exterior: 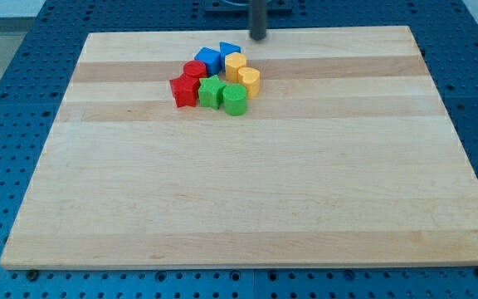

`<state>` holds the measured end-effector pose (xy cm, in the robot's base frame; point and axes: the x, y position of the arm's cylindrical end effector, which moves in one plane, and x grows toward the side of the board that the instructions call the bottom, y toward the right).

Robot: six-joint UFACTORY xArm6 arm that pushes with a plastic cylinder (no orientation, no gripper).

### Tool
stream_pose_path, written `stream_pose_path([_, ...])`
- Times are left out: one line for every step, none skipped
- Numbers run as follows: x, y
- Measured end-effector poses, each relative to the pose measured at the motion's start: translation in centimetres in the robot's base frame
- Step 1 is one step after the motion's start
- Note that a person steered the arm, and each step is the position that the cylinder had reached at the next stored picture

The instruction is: Nudge the blue triangle slightly to the blue cube

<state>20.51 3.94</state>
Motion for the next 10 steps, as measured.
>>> stream_pose_path([2.7,1.9])
stream_pose_path([4.6,1.7])
stream_pose_path([4.9,-0.9])
stream_pose_path([5.9,-2.5])
stream_pose_path([6.1,-2.9])
stream_pose_path([6.1,-3.2])
stream_pose_path([6.1,-4.6])
stream_pose_path([6.1,-5.6])
stream_pose_path([6.1,-5.6])
stream_pose_path([6.1,-5.6])
